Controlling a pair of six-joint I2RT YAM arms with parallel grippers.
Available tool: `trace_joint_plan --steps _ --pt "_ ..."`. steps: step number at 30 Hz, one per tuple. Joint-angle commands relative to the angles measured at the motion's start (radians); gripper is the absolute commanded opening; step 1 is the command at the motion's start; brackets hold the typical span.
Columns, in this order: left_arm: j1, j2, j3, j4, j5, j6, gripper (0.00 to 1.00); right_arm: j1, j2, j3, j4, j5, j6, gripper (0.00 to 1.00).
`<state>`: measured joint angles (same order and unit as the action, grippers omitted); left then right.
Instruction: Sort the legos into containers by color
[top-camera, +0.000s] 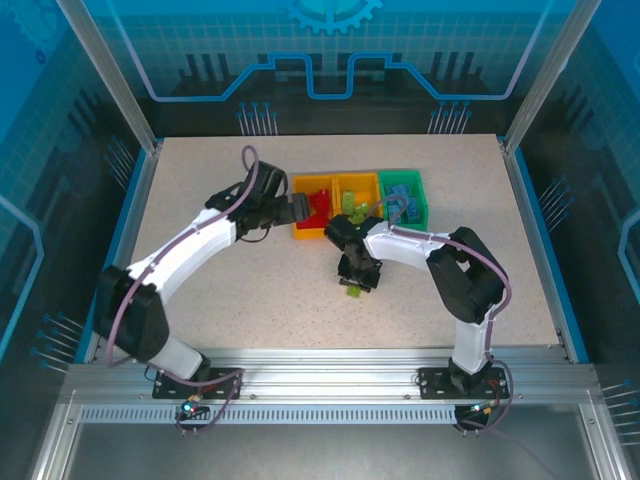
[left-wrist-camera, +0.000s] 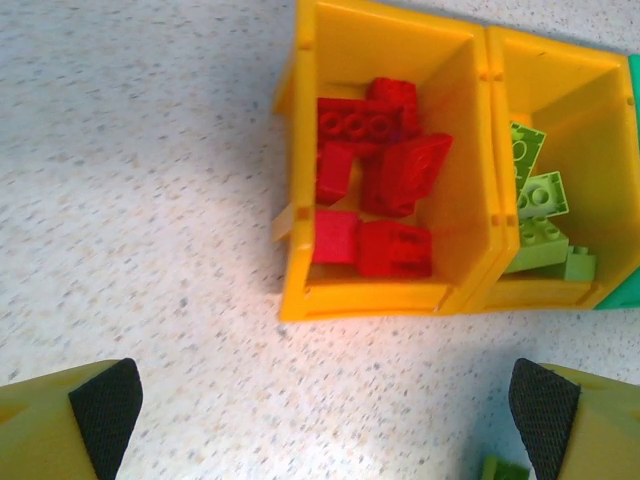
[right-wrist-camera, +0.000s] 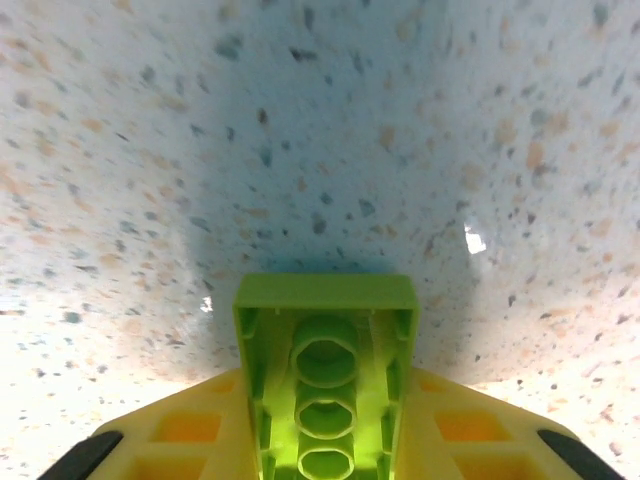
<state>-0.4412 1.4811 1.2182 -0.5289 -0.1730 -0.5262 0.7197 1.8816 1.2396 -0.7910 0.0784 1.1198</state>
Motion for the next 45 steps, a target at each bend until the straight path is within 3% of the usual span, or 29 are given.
trace_joint_plan --steps 1,6,11,26,30,34,41,45 --pt "0.011 -0.106 -0.096 0.014 -0.066 -0.022 0.99 -0.036 -0.094 0.087 -0.015 0.061 -0.161 0.29" --pt "0.020 -0.226 -0.253 0.013 -0.105 -0.045 0.99 -0.123 -0.087 0.278 -0.062 0.085 -0.403 0.29" --pt "0.044 -0.280 -0.357 -0.019 -0.114 -0.074 0.99 -0.223 0.038 0.500 -0.099 0.125 -0.589 0.29" --pt "0.100 -0.419 -0.528 -0.028 -0.144 -0.072 0.99 -0.345 0.439 1.029 -0.228 0.123 -0.691 0.30" --pt "0.110 -0.407 -0.529 -0.026 -0.152 -0.062 0.99 -0.348 0.497 1.061 -0.237 0.120 -0.703 0.42" --pt "0.116 -0.403 -0.522 -0.031 -0.158 -0.057 0.99 -0.347 0.488 1.063 -0.254 0.118 -0.704 0.74" --pt "0.120 -0.401 -0.525 -0.029 -0.168 -0.054 0.99 -0.347 0.283 0.909 -0.167 0.164 -0.732 0.91" --pt "0.121 -0.405 -0.536 -0.015 -0.200 -0.033 0.99 -0.347 0.044 0.641 0.021 0.283 -0.856 0.98"
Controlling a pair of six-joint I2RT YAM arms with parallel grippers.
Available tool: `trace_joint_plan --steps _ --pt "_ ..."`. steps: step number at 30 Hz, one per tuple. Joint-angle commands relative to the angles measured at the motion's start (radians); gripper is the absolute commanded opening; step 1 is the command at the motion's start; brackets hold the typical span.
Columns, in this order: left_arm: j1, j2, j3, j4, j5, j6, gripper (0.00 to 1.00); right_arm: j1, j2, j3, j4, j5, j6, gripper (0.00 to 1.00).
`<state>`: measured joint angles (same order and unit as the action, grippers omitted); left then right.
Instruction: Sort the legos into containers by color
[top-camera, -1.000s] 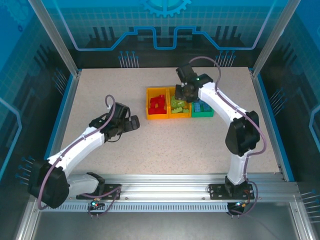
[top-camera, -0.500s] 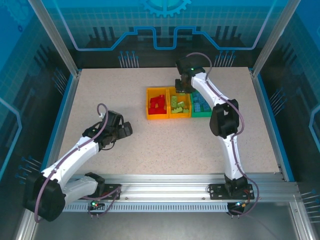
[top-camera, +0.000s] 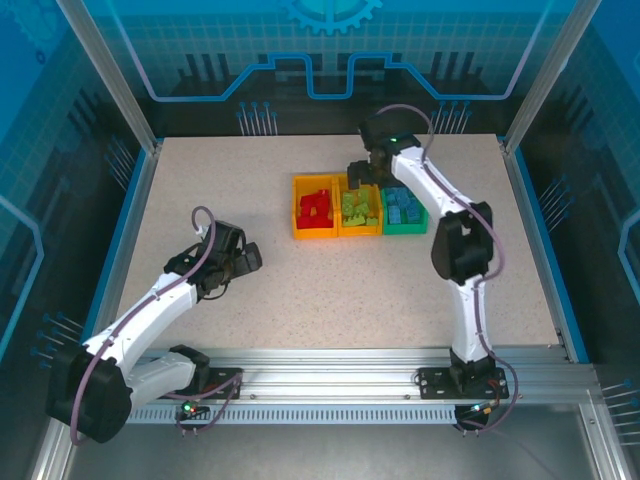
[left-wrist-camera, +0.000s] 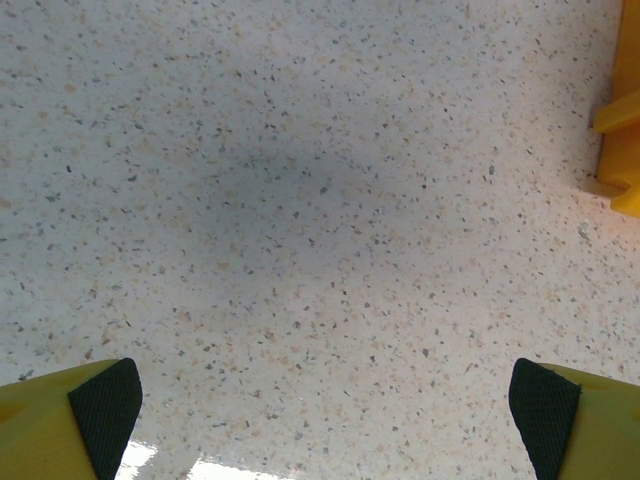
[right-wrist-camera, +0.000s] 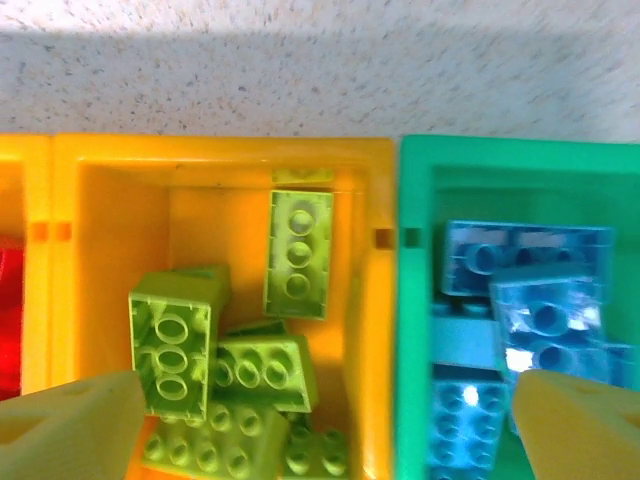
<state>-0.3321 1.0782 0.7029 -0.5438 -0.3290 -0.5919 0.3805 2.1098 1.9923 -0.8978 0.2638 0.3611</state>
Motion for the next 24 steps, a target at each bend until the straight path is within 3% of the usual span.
trace_joint_plan --steps 1,3,6,10,14,21,24 --pt "0.012 -0.008 -0.029 0.012 -0.054 0.048 0.99 -0.009 -0.273 -0.235 0.229 0.140 -0.143 1.00" --pt "0.015 -0.024 -0.047 0.042 -0.084 0.078 0.99 -0.024 -0.440 -0.492 0.475 0.180 -0.231 1.00" --pt "0.027 -0.046 -0.085 0.126 -0.135 0.164 0.99 -0.095 -0.641 -0.868 0.785 0.122 -0.332 1.00" --pt "0.074 -0.052 -0.123 0.295 -0.149 0.292 0.99 -0.212 -0.778 -1.225 1.073 0.023 -0.372 1.00" --pt "0.096 0.010 -0.139 0.480 -0.165 0.427 0.99 -0.265 -0.774 -1.403 1.327 -0.058 -0.380 1.00" --pt "0.124 0.210 -0.211 0.786 -0.086 0.553 0.99 -0.278 -0.769 -1.422 1.376 -0.142 -0.416 1.00" --pt "0.135 0.230 -0.205 0.836 -0.038 0.572 0.99 -0.259 -0.841 -1.545 1.418 -0.148 -0.399 1.00"
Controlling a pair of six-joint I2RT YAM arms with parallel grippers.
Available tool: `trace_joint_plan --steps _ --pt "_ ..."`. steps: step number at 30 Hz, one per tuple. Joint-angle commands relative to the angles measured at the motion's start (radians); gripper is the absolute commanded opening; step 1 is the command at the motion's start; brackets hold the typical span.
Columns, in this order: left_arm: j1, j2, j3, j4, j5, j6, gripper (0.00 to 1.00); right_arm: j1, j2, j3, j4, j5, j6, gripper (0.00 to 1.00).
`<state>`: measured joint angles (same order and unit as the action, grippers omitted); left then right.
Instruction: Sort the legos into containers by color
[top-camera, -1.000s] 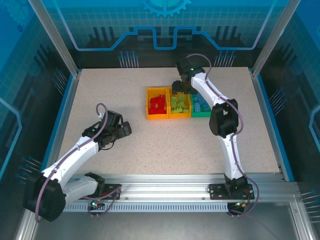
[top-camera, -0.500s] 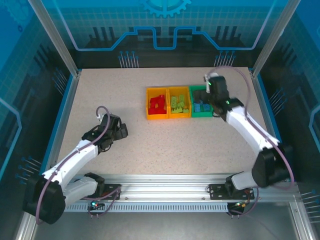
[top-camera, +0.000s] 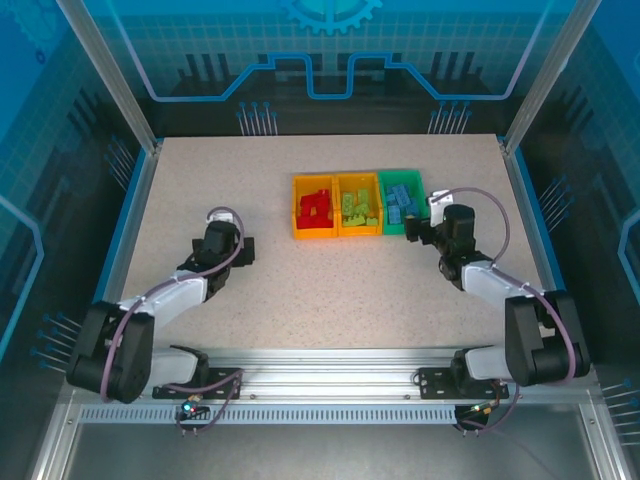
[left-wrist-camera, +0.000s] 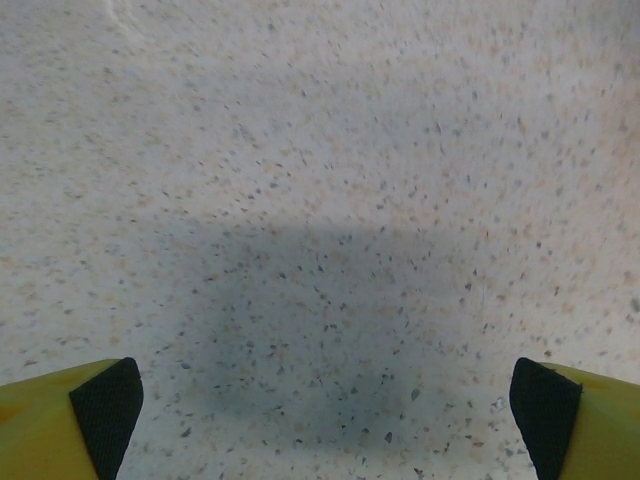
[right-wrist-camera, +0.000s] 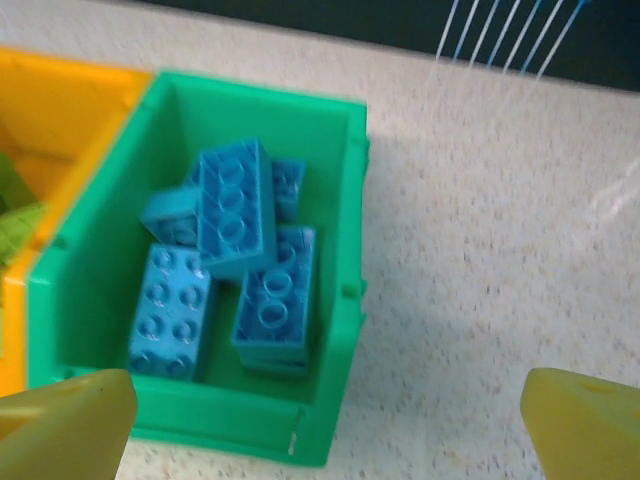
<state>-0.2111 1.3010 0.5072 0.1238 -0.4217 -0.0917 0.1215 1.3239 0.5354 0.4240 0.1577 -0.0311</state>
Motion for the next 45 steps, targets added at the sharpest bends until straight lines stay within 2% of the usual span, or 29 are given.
trace_joint_plan --steps 1,3,7,10,11,13,14,15,17,19,22,45 --pt "0.018 0.013 -0.026 0.222 0.078 0.084 0.99 -0.002 -0.059 -0.137 0.155 -0.020 0.001 1.00" --pt "0.029 0.026 -0.040 0.298 0.134 0.107 0.99 -0.017 -0.041 -0.153 0.188 0.025 0.015 1.00" --pt "0.056 0.079 -0.053 0.447 0.167 0.126 0.99 -0.035 0.063 -0.129 0.280 -0.024 0.021 1.00" --pt "0.082 0.113 -0.033 0.474 0.177 0.137 0.99 -0.006 0.203 -0.156 0.473 0.024 -0.008 1.00" --pt "0.092 0.118 -0.038 0.497 0.190 0.145 0.99 -0.013 0.170 -0.139 0.385 0.017 0.010 1.00" --pt "0.121 0.134 -0.097 0.647 0.206 0.147 0.99 -0.014 0.178 -0.153 0.427 0.014 0.008 1.00" --pt "0.146 0.147 -0.122 0.701 0.217 0.115 0.99 -0.016 0.171 -0.143 0.389 0.002 0.010 1.00" --pt "0.180 0.180 -0.162 0.806 0.245 0.082 0.99 -0.017 0.181 -0.135 0.397 0.001 0.006 1.00" --pt "0.210 0.276 -0.229 1.040 0.235 0.059 0.99 -0.042 0.183 -0.111 0.352 -0.045 0.021 1.00" --pt "0.211 0.224 -0.202 0.876 0.232 0.034 0.99 -0.055 0.181 -0.106 0.336 -0.069 0.026 1.00" --pt "0.194 0.237 -0.132 0.787 0.214 0.060 0.99 -0.057 0.183 -0.105 0.335 -0.072 0.028 1.00" --pt "0.192 0.246 -0.131 0.795 0.238 0.074 0.99 -0.055 0.181 -0.105 0.334 -0.072 0.025 1.00"
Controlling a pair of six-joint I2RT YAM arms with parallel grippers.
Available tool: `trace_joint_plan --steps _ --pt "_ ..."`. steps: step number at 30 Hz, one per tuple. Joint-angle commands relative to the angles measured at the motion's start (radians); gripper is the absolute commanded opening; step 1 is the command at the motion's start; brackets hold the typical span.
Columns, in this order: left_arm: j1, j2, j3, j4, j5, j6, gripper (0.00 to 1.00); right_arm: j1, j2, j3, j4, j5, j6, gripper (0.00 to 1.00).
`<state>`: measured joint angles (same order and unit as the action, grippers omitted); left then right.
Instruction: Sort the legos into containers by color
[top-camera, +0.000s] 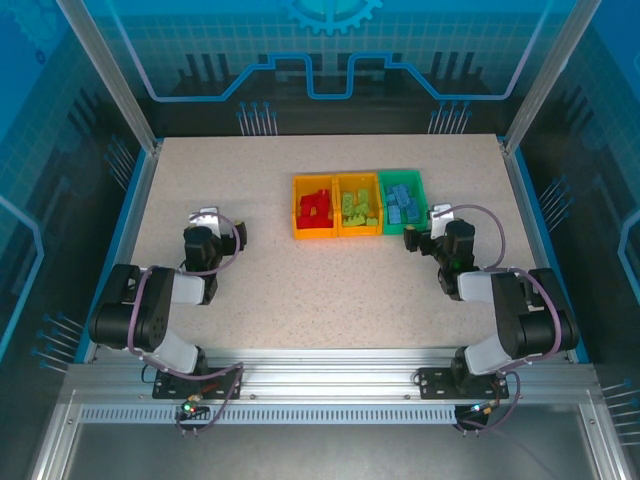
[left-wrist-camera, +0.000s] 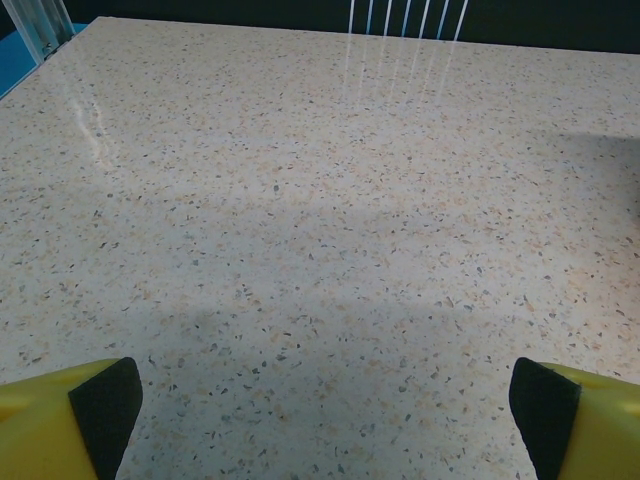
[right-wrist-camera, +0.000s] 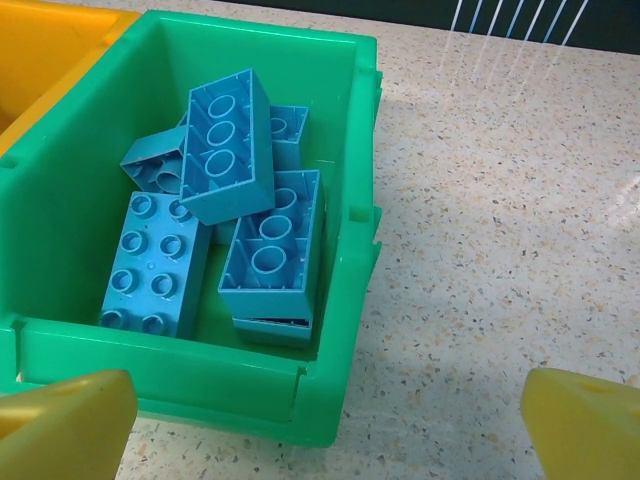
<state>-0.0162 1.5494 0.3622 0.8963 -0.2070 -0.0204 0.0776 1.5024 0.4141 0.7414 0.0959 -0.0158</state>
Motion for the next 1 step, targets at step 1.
trace_joint_plan --steps 1 --pt "-0.004 -0.003 0.014 0.022 0.023 0.002 0.99 -0.011 0.002 0.017 0.016 -0.009 0.010 1.00"
